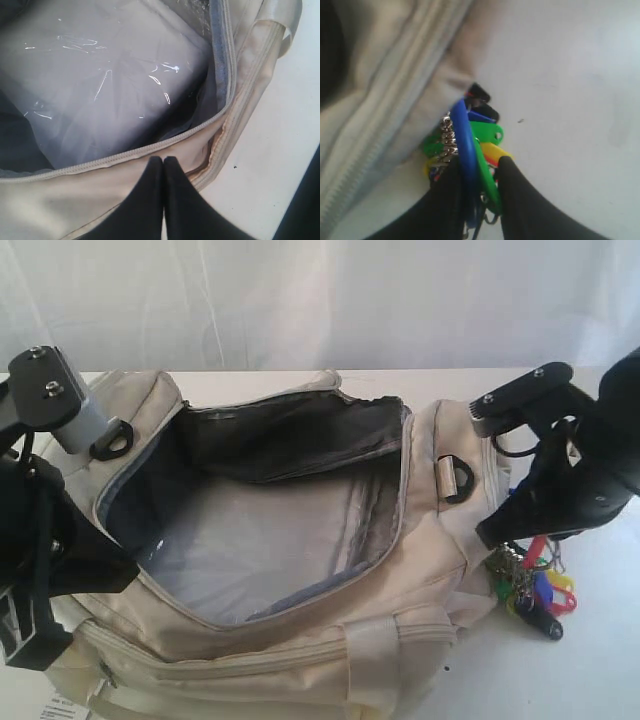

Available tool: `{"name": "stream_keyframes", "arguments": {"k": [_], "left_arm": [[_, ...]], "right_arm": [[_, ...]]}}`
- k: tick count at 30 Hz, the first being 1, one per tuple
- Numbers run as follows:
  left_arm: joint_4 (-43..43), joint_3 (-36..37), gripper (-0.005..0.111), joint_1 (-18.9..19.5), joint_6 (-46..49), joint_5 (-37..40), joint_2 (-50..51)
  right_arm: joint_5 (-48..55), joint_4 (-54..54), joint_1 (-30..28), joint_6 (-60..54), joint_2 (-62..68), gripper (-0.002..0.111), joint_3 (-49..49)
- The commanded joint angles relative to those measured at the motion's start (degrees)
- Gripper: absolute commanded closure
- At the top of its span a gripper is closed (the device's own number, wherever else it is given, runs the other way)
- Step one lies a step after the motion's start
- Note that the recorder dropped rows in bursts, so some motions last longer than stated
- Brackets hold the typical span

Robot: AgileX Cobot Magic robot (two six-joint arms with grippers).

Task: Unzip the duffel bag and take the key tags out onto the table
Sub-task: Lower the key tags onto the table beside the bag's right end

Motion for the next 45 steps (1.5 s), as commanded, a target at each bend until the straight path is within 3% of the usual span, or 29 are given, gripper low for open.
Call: {"name": "stream_keyframes", "arguments": {"k": [1,9,27,29,33,36,39,42,44,45], "left_arm": [[-1.0,0.4,0.107,-0.3,-0.2,1.1,-0.2],[-1.0,0.4,0.107,-0.3,-0.2,1.1,-0.2],[-1.1,0.4,0.107,-0.3,-0.1,1.1,-0.2],[-1.1,0.4,0.107,-0.3,-0.1,1.1,-0.2],[-1.6,0.4,0.107,-0.3,-0.1,1.2,-0.2],[-1.6,0.4,0.107,-0.3,-0.1,1.2,-0.2],[-1.6,0.4,0.107,-0.3,0.1,0.9,-0.2],[-1.6,0.4,0.107,-0.3,0.1,-0.2,-0.2],[-1.6,0.4,0.107,-0.3,0.1,-0.8,-0.2],[-1.6,0.4,0.107,-0.3,0.1,-1.6,-0.2]], "right_arm": [[-4.9,10.2,-0.6,-10.2,2.6,0.108,0.2],[-7.2,37.0,-0.5,-35.8,6.0,0.108,0.2],[-6.8,34.8,-0.5,-35.7,7.0,0.108,0.1],[-5.8,34.8,-0.5,-33.6,6.9,0.100,0.1],[-2.6,33.1,-0.5,-33.1,4.2,0.056,0.1],[2.7,33.1,-0.5,-32.8,-0.4,0.052,0.1],[11.6,33.1,-0.5,-28.7,-7.2,0.053,0.1],[16.7,33.5,-0.5,-24.7,-13.3,0.066,0.1],[18.9,34.2,-0.5,-24.7,-16.6,0.083,0.2],[20.1,34.2,-0.5,-24.7,-19.9,0.105,0.2]]}}
